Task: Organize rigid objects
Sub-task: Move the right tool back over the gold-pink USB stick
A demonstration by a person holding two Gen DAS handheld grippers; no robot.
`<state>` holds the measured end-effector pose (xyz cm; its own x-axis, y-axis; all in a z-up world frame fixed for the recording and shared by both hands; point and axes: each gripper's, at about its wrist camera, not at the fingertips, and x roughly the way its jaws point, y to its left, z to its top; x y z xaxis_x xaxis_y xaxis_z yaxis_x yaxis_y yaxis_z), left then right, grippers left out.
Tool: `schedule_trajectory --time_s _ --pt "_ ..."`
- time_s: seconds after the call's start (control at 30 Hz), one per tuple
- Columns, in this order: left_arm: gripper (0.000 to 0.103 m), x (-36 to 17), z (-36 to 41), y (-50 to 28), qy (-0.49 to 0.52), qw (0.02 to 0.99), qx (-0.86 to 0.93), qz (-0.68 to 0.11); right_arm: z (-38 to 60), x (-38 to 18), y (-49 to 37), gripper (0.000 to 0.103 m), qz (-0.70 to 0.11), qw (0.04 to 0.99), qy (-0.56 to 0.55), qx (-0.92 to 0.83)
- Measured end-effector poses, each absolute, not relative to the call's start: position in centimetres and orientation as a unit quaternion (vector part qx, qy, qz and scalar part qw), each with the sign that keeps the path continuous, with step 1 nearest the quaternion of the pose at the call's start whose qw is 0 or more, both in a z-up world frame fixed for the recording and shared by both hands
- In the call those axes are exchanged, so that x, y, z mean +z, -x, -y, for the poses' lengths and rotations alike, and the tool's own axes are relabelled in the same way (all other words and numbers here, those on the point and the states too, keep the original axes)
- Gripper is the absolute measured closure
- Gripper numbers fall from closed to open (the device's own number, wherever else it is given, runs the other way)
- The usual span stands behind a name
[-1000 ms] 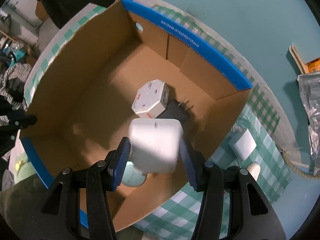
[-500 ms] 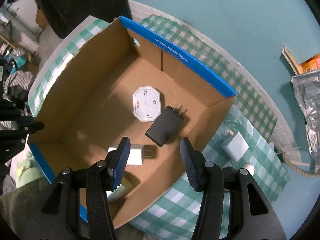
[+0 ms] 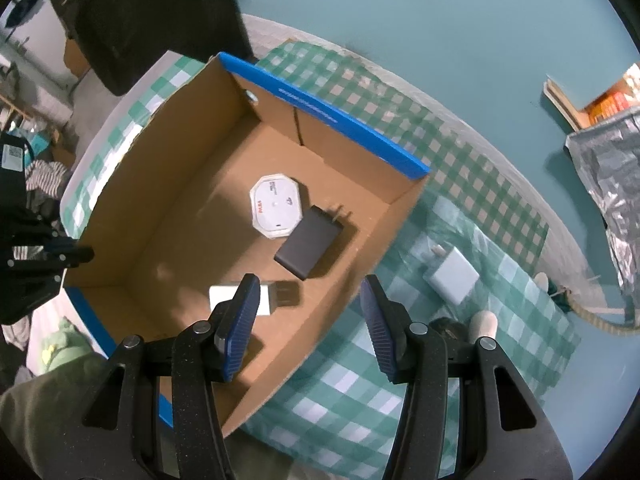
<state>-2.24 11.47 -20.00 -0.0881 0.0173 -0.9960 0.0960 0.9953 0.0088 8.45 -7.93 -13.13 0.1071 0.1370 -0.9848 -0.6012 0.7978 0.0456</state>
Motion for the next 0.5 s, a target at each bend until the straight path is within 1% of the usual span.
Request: schedule_trajectory --time_s 0.1,0.23,0.5 --pt "0.099 -20.0 -11.5 2.2 -0.038 0.674 -0.029 -0.737 9.1 -12.8 -8.5 0.05 -0.617 0.725 0.18 0.248" --pt "0.099 -20.0 -11.5 2.2 -0.038 0.674 -0.029 -0.737 11.4 -12.7 -8.9 0.042 -0.619 0.731 0.174 0.228" --pt "0.099 -20.0 -11.5 2.3 -0.039 0.674 -0.029 -0.737 16.8 -15.2 -10.1 0.041 -0.651 0.722 0.157 0.176"
